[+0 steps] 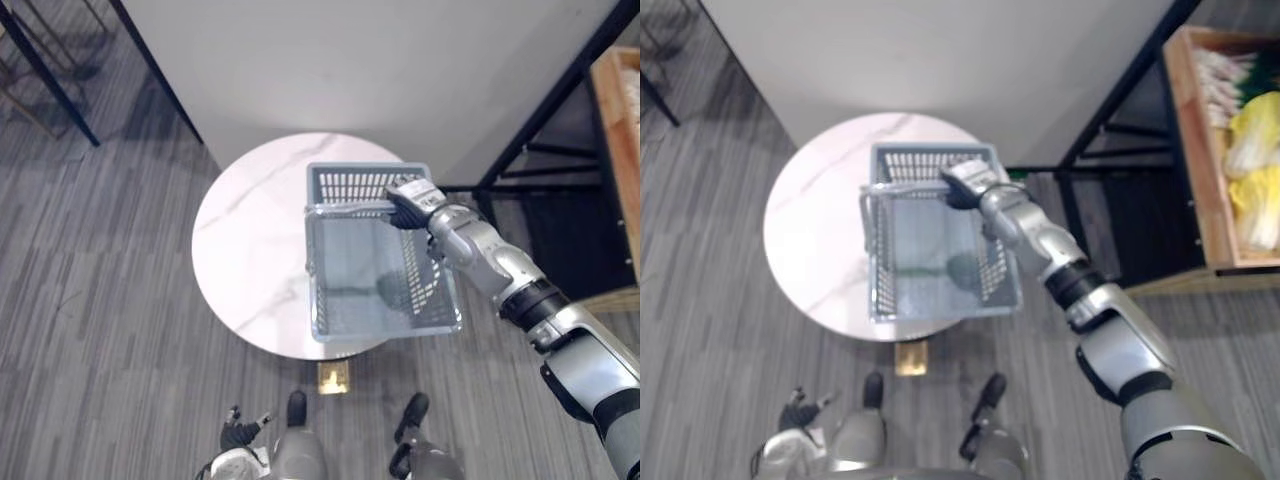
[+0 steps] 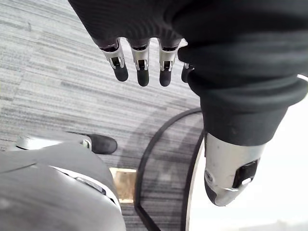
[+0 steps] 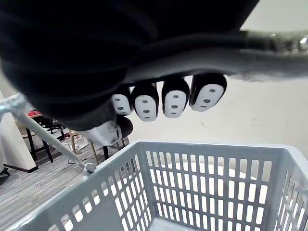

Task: Pick vegetable in the basket

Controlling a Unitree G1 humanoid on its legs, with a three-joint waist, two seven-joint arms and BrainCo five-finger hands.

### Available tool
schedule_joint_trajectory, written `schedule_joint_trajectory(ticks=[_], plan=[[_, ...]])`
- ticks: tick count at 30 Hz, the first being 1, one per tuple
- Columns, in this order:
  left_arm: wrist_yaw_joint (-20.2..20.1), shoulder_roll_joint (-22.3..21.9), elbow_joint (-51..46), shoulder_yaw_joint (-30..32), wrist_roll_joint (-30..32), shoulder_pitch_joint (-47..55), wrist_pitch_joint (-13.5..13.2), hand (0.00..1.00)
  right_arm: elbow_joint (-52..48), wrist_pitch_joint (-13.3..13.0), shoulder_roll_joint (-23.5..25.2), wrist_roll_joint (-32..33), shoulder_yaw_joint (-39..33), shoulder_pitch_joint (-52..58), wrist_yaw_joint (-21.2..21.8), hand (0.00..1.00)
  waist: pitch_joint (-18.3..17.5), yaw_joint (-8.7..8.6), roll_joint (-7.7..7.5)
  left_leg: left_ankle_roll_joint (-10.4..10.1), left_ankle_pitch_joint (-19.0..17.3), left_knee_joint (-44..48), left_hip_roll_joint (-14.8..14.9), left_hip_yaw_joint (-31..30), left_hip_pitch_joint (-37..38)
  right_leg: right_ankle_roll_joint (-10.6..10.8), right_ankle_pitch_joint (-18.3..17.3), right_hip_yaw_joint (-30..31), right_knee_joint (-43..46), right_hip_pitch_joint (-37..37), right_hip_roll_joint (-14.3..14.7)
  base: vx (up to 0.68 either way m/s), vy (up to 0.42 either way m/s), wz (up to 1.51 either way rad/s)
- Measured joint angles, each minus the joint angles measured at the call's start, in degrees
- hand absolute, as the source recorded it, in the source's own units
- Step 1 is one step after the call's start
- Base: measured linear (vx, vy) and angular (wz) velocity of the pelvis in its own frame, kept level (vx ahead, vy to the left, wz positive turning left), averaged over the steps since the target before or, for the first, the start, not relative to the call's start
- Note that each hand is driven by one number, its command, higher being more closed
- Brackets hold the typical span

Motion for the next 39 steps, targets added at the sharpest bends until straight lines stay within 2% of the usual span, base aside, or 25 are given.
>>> schedule_joint_trajectory(ticks=[3,6,10,12,16,20,22,24,25,26,27,28,29,30,31,32,33,34,35,36,37,38,39], plan=[[-0.2,0.5,0.9,0.4,0.9,0.9,0.1,0.0,-4.1,-1.0,-1.9,0.6,0.0,3.1,0.4,1.0,-1.4,-0.35,-0.71,-0.1,0.0,-0.9,0.3,1.6,1.8,-0.1,0.1,1.8,0.0,0.3,0.5,-0.02,-0.011,-0.25],[-0.3,0.6,1.1,0.5,1.8,2.1,0.2,0.0,-12.1,-1.7,-6.6,2.7,-0.1,9.0,1.4,1.0,-3.1,-0.92,-0.81,-0.3,0.0,-1.9,0.8,2.8,3.4,-0.1,0.1,3.0,0.0,0.6,1.1,-0.01,-0.021,-0.2],[-1.3,0.9,1.7,0.5,1.8,3.6,0.2,0.0,-18.7,-3.4,-11.0,3.3,-0.4,14.4,2.3,1.0,-4.4,-3.37,-0.71,-0.6,0.2,-2.9,1.2,3.4,4.4,-0.1,0.1,3.5,0.0,0.7,1.7,0.02,-0.018,-0.13],[-1.4,0.9,2.9,0.6,1.9,3.7,0.5,0.0,-22.4,-4.2,-12.9,4.2,-3.4,19.6,2.4,1.0,-4.9,-3.61,-0.49,-0.6,0.2,-3.7,1.2,4.9,5.9,-0.1,0.1,4.9,0.0,0.8,2.0,0.03,-0.006,-0.28],[-1.4,0.8,3.0,0.6,2.2,4.3,0.8,0.0,-23.3,-5.0,-13.8,5.0,-9.1,27.3,2.5,1.0,-5.9,-4.05,-0.25,-0.9,-0.2,-3.6,1.3,5.9,7.8,-0.1,0.1,5.9,0.0,2.1,2.2,0.05,0.001,-0.14],[-1.8,0.9,3.0,0.5,3.8,5.4,1.1,0.0,-28.3,-5.2,-14.0,5.1,-18.2,38.8,2.4,1.0,-6.1,-5.66,0.02,-0.6,-4.8,3.5,1.8,6.2,6.5,0.5,-0.4,7.8,2.7,2.5,1.6,-0.01,0.034,-0.11],[-2.4,1.0,3.1,0.3,4.6,6.0,1.2,0.0,-30.7,-5.2,-14.0,5.1,-21.7,42.5,2.2,1.0,-6.2,-6.79,0.3,0.4,-6.4,5.4,1.5,7.8,5.8,0.6,-0.4,11.0,7.0,-0.5,0.8,-0.1,0.116,-0.43],[-2.7,1.7,3.4,-0.4,6.1,5.9,1.2,0.0,-32.8,-5.2,-14.1,4.9,-23.0,44.0,1.8,1.0,-6.5,-7.79,-0.09,1.5,-7.9,7.4,0.6,10.9,4.0,3.3,2.2,15.6,10.5,-5.6,0.2,-0.19,0.201,-0.96],[-3.0,2.2,3.9,-0.5,7.2,5.5,1.2,0.0,-33.5,-5.1,-14.0,4.4,-22.6,43.6,1.7,1.0,-6.4,-7.72,-0.54,4.4,-8.0,8.4,-0.1,13.9,2.5,3.3,11.3,17.3,7.9,-9.6,1.2,-0.24,0.22,-1.43],[-3.2,2.4,4.7,-0.3,8.0,5.6,1.2,0.0,-33.5,-5.0,-13.5,4.4,-22.1,43.2,1.7,1.0,-6.4,-6.82,-0.19,5.5,-7.5,7.8,1.4,16.9,2.8,-2.1,14.1,16.8,5.5,-9.6,1.9,-0.3,0.206,-1.9],[-3.5,2.4,6.0,-0.1,8.9,5.5,1.2,0.0,-33.5,-4.9,-13.5,4.4,-20.3,42.8,1.7,1.0,-5.8,-7.25,0.59,4.9,-6.3,7.1,2.5,21.6,3.9,-9.7,-0.5,4.3,21.0,-11.5,0.5,-0.19,0.074,-1.33],[-3.5,2.4,6.0,-0.2,9.0,5.9,1.2,0.0,-33.4,-4.9,-13.7,4.4,-19.3,42.6,1.7,1.0,-5.9,-7.34,0.67,4.8,-6.2,7.3,2.8,22.7,4.8,-11.2,-6.4,-0.4,28.4,-11.1,-1.3,-0.15,0.086,-1.43],[-3.5,2.6,6.0,-0.3,9.0,6.4,1.3,0.0,-32.5,-5.0,-13.6,4.3,-17.5,41.1,1.7,1.0,-6.1,-7.16,0.06,5.8,-6.9,10.6,3.3,26.4,5.7,-12.1,-11.3,-7.3,38.1,-10.3,-5.5,-0.24,0.087,-1.36],[-3.5,2.8,5.8,0.0,8.9,5.8,1.6,0.0,-31.5,-5.0,-13.5,4.3,-16.6,39.2,1.7,1.0,-5.9,-6.87,-0.17,6.8,-9.5,15.8,4.0,28.8,4.8,-13.7,-8.5,-13.1,38.6,-10.7,-6.0,-0.2,0.062,-1.53],[-3.5,2.6,5.8,-0.1,8.9,5.9,1.9,0.0,-31.0,-4.8,-13.2,4.3,-15.9,38.2,1.7,1.0,-5.9,-6.45,0.13,6.7,-11.3,14.8,4.1,29.1,4.7,-14.0,-7.0,-13.0,34.9,-9.9,-3.6,-0.37,0.021,-1.88],[-3.7,2.2,7.0,0.1,8.9,6.2,1.9,0.0,-30.8,-4.8,-11.6,4.0,-15.0,36.3,1.7,1.0,-6.3,-4.57,2.1,6.5,-9.1,11.3,5.9,33.6,7.0,-14.8,-7.8,-12.0,31.5,-8.0,-0.5,-0.3,-0.017,-1.68],[-3.5,2.2,7.0,-0.4,8.8,6.0,2.0,0.0,-31.4,-5.2,-11.3,3.7,-14.6,35.6,1.5,1.0,-6.3,-5.74,1.85,6.6,-7.4,9.4,5.2,36.7,8.0,-18.0,-15.9,-14.9,42.8,-6.9,-5.1,-0.3,-0.017,-1.46],[-3.5,2.3,7.1,-0.8,8.7,5.8,1.9,0.0,-31.2,-5.3,-11.2,3.7,-14.4,35.1,1.4,1.0,-6.5,-6.26,1.65,6.6,-7.0,9.0,5.2,37.7,8.6,-16.2,-17.2,-15.5,45.3,-5.2,-7.1,-0.14,-0.055,-0.91],[-3.6,2.3,7.3,-0.8,8.5,5.9,2.3,0.0,-30.3,-5.2,-10.4,3.7,-13.5,34.0,1.2,1.0,-6.6,-6.09,1.54,6.5,-6.5,8.9,5.3,39.6,8.8,-14.4,-17.9,-16.0,46.0,-2.7,-9.8,-0.1,-0.114,-1.16],[-3.5,2.3,7.2,-0.8,8.3,5.9,2.3,0.0,-29.6,-5.1,-9.1,3.7,-12.5,32.5,1.1,1.0,-7.2,-5.17,0.74,5.8,-5.6,9.4,6.0,42.9,8.5,-12.3,-18.1,-15.6,44.0,-0.5,-12.4,-0.12,-0.17,-1.31],[-3.5,2.3,7.1,-0.8,8.2,5.8,2.3,0.0,-29.6,-5.0,-8.6,3.7,-12.0,31.9,1.0,1.0,-7.4,-4.89,0.45,5.5,-5.1,9.7,6.6,44.3,8.0,-9.8,-18.4,-15.4,42.0,-0.2,-12.9,-0.18,-0.344,-1.46],[-3.5,2.3,7.0,-0.7,7.9,5.3,2.1,0.0,-29.7,-5.1,-7.8,3.1,-10.8,30.5,0.9,1.0,-7.5,-4.76,0.35,5.4,-4.1,10.9,8.7,46.8,6.6,-5.2,-17.8,-15.3,36.9,-0.2,-11.8,-0.2,-0.434,-1.14],[-3.5,2.5,7.0,-0.4,7.9,4.5,2.3,0.0,-29.7,-5.1,-7.9,2.5,-10.1,29.9,0.9,1.0,-7.6,-4.76,0.24,5.1,-2.6,11.4,10.5,48.5,5.5,-3.2,-18.6,-15.3,32.3,-0.4,-8.7,-0.17,-0.379,-1.01]])
